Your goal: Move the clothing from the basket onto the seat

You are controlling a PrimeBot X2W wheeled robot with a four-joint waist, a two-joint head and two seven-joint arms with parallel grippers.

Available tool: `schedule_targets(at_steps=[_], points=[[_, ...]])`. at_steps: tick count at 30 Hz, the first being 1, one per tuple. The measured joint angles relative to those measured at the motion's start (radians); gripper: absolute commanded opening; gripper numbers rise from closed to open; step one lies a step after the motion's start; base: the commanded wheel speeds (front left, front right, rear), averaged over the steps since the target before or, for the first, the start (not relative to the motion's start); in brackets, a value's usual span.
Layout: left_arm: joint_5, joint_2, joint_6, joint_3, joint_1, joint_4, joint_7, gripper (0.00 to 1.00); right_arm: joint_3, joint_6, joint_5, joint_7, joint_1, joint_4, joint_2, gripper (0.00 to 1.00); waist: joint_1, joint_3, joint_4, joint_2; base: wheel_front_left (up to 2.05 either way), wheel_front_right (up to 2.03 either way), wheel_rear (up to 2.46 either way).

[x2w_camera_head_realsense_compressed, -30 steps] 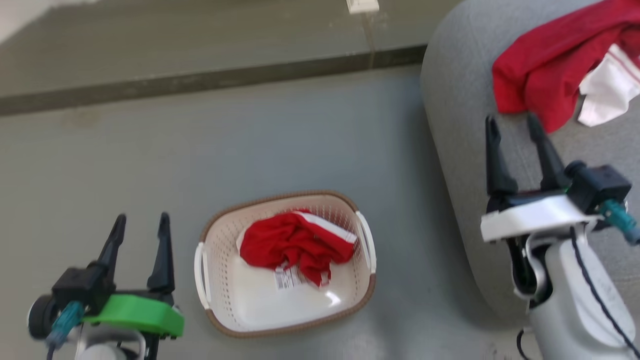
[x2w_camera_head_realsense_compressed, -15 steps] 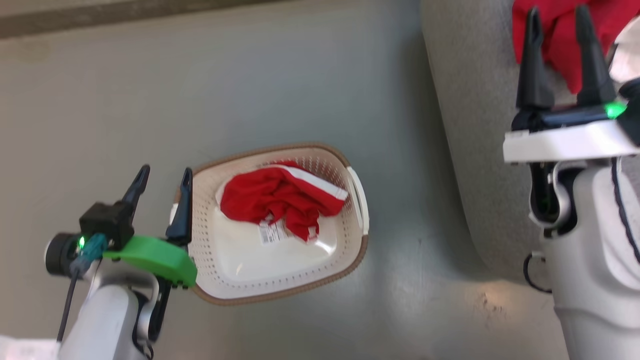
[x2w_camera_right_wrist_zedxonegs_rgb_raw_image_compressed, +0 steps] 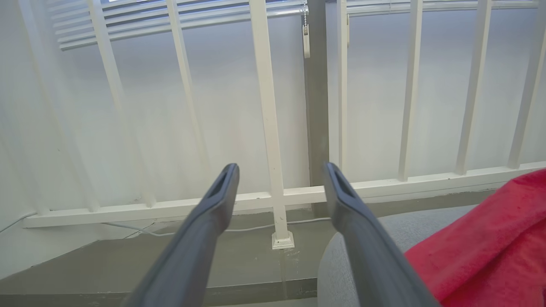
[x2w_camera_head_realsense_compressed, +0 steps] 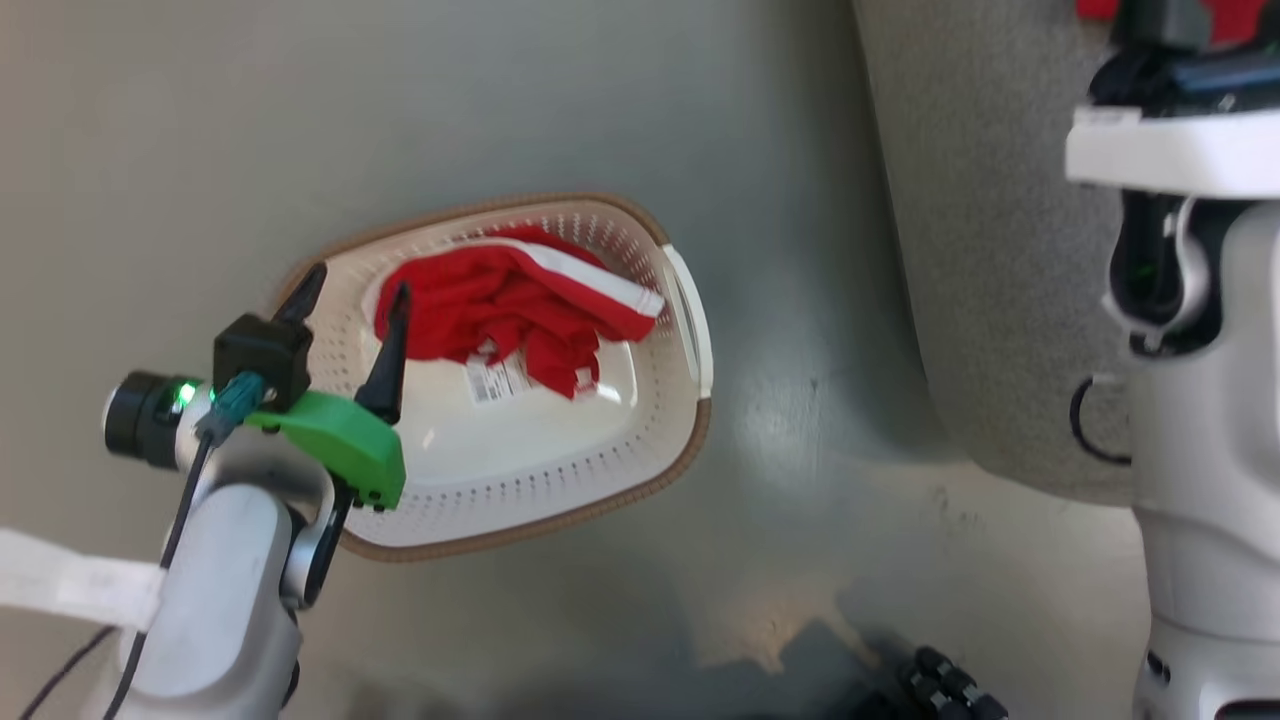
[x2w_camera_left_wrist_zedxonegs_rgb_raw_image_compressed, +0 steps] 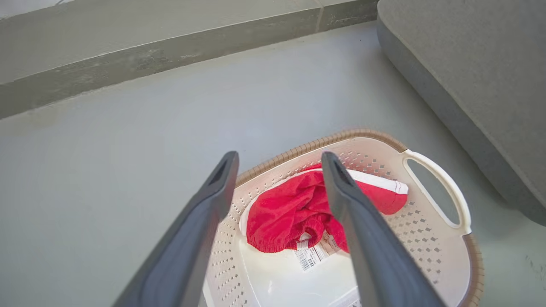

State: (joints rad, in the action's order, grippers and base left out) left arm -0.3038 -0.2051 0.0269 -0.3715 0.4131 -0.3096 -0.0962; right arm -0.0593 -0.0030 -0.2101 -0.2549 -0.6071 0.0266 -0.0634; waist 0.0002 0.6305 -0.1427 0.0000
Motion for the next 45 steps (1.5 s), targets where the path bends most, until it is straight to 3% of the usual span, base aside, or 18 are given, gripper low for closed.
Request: schedule_targets(at_steps=[19,45], points=[[0.088,0.007,0.045,-0.085,0.183,-0.184,0.005,1.00,0.021,-0.007,0.010,-0.001,-0.190,0.062,-0.001,1.00,-0.0001,0.259,-0.044,0.0000,0.00,0.00,0.00],[0.238,-0.035,0.058,-0.177,0.390,-0.374,0.043,1.00,-0.004,-0.006,0.006,-0.001,-0.226,0.062,0.002,1.00,-0.0002,0.347,-0.121,0.0000,0.00,0.00,0.00]])
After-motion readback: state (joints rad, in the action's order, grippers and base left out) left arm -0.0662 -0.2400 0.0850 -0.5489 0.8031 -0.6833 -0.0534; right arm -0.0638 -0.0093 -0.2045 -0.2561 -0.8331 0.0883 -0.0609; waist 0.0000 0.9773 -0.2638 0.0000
